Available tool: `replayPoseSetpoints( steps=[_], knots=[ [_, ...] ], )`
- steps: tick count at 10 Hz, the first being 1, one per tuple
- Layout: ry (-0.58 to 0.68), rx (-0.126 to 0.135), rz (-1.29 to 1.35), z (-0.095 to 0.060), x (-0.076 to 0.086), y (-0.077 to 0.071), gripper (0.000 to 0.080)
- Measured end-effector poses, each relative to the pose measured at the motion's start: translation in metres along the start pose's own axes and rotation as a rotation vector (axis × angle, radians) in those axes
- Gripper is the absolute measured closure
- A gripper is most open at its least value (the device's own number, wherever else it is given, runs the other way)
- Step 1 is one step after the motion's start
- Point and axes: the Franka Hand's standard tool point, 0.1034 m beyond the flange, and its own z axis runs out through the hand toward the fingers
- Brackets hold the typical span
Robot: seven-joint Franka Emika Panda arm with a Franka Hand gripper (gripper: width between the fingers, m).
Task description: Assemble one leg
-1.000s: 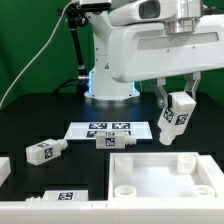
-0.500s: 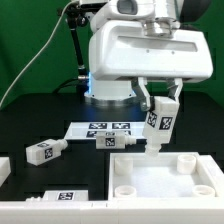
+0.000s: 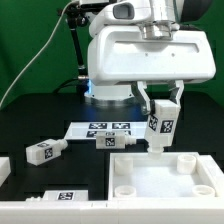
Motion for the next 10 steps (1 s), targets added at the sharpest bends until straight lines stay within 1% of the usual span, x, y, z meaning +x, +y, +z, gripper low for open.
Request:
replayPoseSetpoints(
  steps=[2, 3, 4, 5, 6, 7, 10],
  knots=[
    [-0.002, 0.001, 0.001, 0.001, -0.001, 0.000, 0.0517],
    [-0.071, 0.041, 0.072, 0.006, -0.018, 0.004, 0.0517],
    [-0.128, 0.097, 0.159, 0.009, -0.024, -0.002, 0.0517],
    [-0.145, 0.132, 0.196, 0.011, -0.011, -0.017, 0.0517],
    [-0.142, 0.153, 0.199, 0.012, 0.005, -0.025, 0.0517],
    [-0.136, 0.155, 0.201, 0.013, 0.011, -0.025, 0.0517],
    [-0.140, 0.155, 0.202, 0.015, 0.008, -0.025, 0.0517]
  ],
)
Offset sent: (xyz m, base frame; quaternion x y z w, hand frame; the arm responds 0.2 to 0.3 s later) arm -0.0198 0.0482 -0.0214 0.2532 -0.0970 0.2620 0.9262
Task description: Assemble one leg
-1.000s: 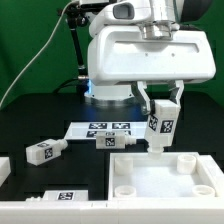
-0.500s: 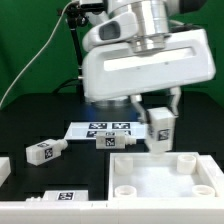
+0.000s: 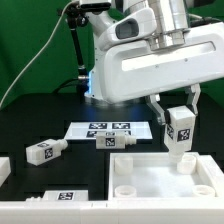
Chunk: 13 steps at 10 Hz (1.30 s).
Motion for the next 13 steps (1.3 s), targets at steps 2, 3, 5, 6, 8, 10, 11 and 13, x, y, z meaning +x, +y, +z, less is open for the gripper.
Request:
replayPoseSetpoints(
  steps=[2, 3, 5, 6, 8, 10, 11, 13],
  knots=[
    [0.002, 0.009, -0.006, 0.005, 0.007, -0.005, 0.0517],
    [0.013, 0.014, -0.016, 0.011, 0.016, -0.010, 0.0517],
    [0.033, 0.023, -0.033, 0.021, 0.031, -0.023, 0.0517],
    [0.032, 0.027, -0.038, 0.025, 0.033, -0.027, 0.0517],
    [0.028, 0.031, -0.040, 0.032, 0.031, -0.030, 0.0517],
    [0.026, 0.031, -0.039, 0.033, 0.030, -0.029, 0.0517],
    [0.026, 0.031, -0.038, 0.033, 0.030, -0.029, 0.0517],
    [0.026, 0.031, -0.038, 0.033, 0.030, -0.028, 0.0517]
  ],
)
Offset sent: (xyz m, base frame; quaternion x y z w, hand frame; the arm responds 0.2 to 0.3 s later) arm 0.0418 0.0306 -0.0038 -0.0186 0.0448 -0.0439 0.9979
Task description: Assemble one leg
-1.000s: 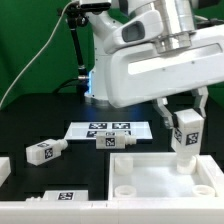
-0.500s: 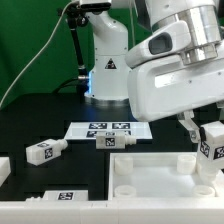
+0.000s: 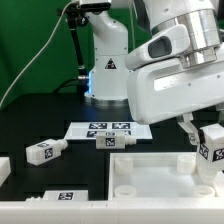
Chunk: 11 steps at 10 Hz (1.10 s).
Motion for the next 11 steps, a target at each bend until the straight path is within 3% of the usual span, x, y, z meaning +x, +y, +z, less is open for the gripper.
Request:
replayPoseSetpoints(
  steps=[3, 7, 11],
  knots=[
    [0.013, -0.002, -0.002, 0.002, 0.009, 0.006, 0.0517],
    [0.014, -0.005, 0.006, 0.008, 0.006, 0.015, 0.0517],
    [0.057, -0.031, 0.012, 0.015, 0.001, 0.021, 0.0517]
  ],
)
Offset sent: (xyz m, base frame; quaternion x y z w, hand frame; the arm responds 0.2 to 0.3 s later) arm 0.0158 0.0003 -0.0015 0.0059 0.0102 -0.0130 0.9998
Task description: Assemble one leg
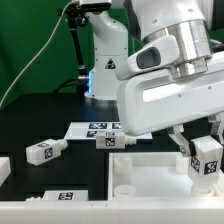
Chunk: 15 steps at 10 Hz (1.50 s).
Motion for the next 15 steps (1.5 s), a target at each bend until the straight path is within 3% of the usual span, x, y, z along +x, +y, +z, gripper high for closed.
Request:
replayPoseSetpoints(
  steps=[3, 5, 6, 7, 8, 9, 12, 13, 15],
  knots=[
    [0.099, -0.049, -0.004, 0.000, -0.006, -0.001, 0.0517],
    [0.111, -0.057, -0.005, 0.001, -0.011, -0.001, 0.0517],
    [0.111, -0.058, -0.005, 0.001, -0.011, -0.001, 0.0443],
    [0.111, -0.058, -0.005, 0.001, -0.012, -0.001, 0.0443],
    [0.111, -0.058, -0.005, 0.001, -0.012, -0.001, 0.0249],
    [0.094, -0.048, 0.004, 0.000, -0.011, -0.003, 0.0170],
    [0.027, -0.010, 0.019, -0.030, 0.009, -0.011, 0.0154],
    [0.023, -0.008, 0.021, -0.029, 0.008, -0.011, 0.0151],
    [-0.104, 0.045, 0.044, -0.029, 0.001, -0.022, 0.0151]
  ],
)
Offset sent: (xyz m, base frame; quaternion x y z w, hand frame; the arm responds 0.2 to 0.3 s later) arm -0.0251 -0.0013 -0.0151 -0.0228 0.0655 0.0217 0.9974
